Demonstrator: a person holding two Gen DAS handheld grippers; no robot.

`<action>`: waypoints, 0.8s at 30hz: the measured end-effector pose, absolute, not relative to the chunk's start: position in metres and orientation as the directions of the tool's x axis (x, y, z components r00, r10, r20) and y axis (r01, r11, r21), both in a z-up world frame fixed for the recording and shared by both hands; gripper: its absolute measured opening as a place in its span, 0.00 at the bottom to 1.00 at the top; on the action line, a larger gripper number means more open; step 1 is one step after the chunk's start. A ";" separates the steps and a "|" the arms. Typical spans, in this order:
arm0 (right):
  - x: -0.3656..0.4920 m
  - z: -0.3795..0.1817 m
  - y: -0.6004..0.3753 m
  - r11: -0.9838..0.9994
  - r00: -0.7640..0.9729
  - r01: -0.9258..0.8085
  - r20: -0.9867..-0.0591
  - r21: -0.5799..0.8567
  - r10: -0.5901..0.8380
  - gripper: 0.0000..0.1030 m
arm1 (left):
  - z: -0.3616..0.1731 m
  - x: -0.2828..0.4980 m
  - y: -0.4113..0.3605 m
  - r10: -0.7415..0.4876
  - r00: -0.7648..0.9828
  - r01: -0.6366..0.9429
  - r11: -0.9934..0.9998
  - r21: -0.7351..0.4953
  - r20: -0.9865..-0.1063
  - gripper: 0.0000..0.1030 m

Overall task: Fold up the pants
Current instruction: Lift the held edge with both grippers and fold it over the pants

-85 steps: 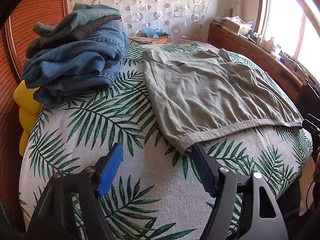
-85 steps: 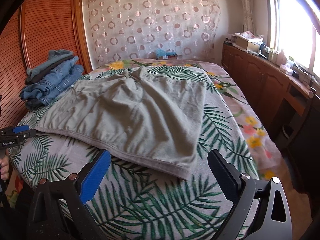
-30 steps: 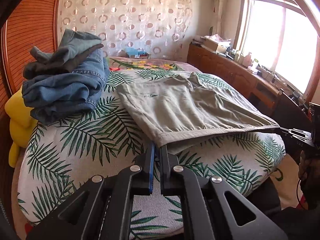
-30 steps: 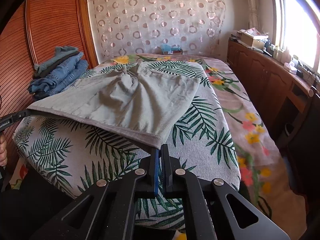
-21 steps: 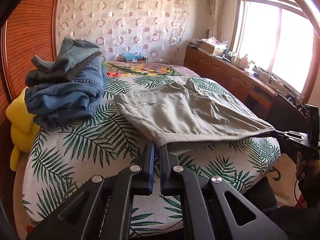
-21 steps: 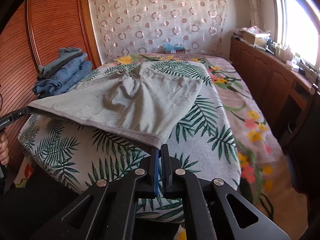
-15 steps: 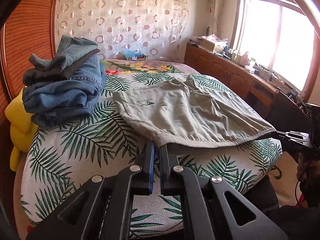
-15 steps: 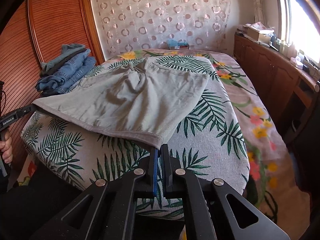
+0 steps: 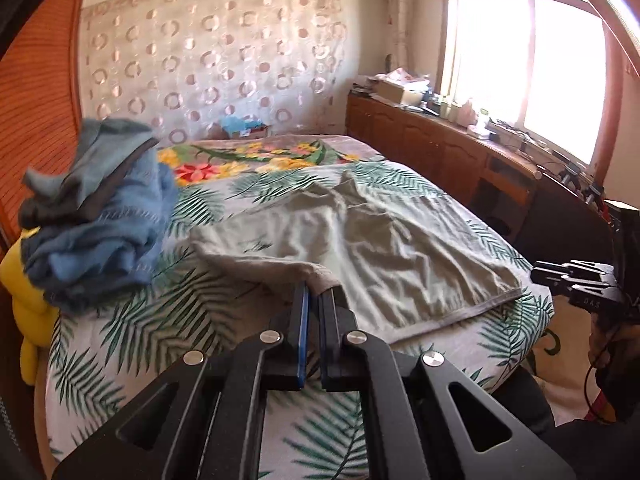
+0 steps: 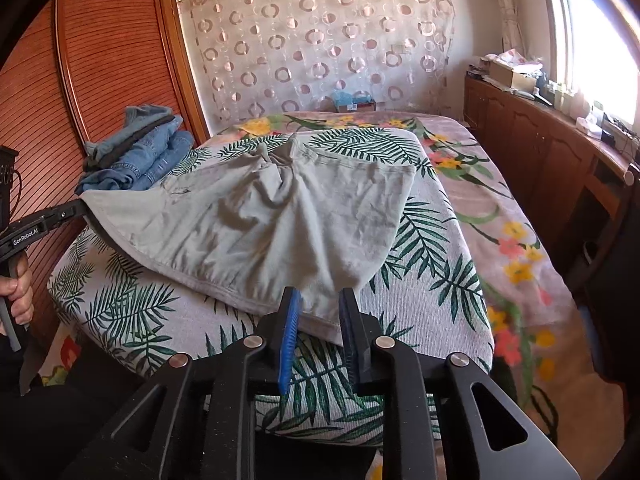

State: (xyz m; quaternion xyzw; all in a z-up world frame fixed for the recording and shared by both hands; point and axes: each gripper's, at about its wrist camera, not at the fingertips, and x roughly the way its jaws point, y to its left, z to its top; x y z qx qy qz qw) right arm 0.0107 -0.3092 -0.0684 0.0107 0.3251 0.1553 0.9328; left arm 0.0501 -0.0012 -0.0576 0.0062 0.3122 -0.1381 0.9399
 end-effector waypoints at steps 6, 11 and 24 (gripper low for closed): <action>0.015 -0.075 -0.312 0.955 0.740 -0.267 -0.608 0.129 0.289 0.29 | -0.052 0.063 -0.029 -0.302 0.748 0.332 0.941 -0.061 -0.591 0.05; 0.018 -0.075 -0.318 0.961 0.746 -0.242 -0.607 0.136 0.274 0.30 | -0.047 0.074 -0.055 -0.342 0.726 0.387 0.920 -0.057 -0.596 0.05; 0.017 -0.077 -0.328 0.967 0.762 -0.209 -0.595 0.147 0.255 0.31 | -0.029 0.090 -0.119 -0.419 0.680 0.509 0.861 -0.025 -0.602 0.05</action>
